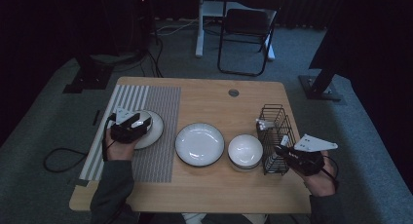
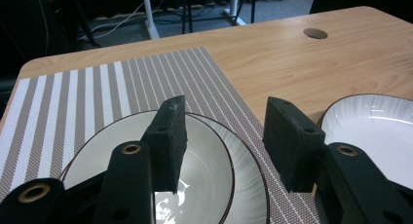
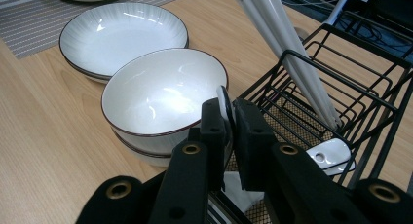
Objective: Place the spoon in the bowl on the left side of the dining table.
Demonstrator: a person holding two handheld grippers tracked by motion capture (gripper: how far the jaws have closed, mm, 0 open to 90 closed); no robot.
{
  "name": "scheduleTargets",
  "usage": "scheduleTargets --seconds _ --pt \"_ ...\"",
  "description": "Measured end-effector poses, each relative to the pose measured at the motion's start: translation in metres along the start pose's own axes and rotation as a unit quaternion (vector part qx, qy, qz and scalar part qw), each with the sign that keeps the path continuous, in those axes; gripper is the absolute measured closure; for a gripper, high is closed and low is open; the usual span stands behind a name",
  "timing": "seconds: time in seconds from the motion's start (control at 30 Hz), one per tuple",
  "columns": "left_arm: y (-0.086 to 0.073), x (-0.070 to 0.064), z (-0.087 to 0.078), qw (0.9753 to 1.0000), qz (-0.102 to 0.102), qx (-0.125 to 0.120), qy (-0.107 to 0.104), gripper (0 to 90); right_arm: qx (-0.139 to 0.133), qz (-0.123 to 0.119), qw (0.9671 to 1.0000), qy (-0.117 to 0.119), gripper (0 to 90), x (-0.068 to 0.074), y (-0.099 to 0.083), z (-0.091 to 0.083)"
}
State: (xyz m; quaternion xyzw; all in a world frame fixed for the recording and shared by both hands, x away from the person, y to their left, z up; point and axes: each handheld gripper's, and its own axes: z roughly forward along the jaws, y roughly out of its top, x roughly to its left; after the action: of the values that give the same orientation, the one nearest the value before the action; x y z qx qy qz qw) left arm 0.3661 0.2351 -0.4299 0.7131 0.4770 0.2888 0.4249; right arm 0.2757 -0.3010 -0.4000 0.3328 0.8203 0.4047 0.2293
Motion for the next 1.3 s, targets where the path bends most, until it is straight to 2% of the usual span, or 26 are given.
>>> scheduleTargets --seconds 0.53,0.93,1.3 --pt "0.0 0.0 0.0 1.0 0.0 0.0 0.001 52.2 0.0 -0.003 1.0 -0.008 84.3 -0.005 0.0 -0.002" --pt "0.0 0.0 0.001 1.0 0.001 0.003 0.0 52.0 -0.014 -0.006 0.9996 -0.022 84.3 -0.009 0.008 -0.009" --pt "-0.001 0.0 0.001 1.0 0.0 0.004 0.001 52.0 -0.019 -0.019 0.9994 -0.023 84.4 -0.013 0.015 -0.016"
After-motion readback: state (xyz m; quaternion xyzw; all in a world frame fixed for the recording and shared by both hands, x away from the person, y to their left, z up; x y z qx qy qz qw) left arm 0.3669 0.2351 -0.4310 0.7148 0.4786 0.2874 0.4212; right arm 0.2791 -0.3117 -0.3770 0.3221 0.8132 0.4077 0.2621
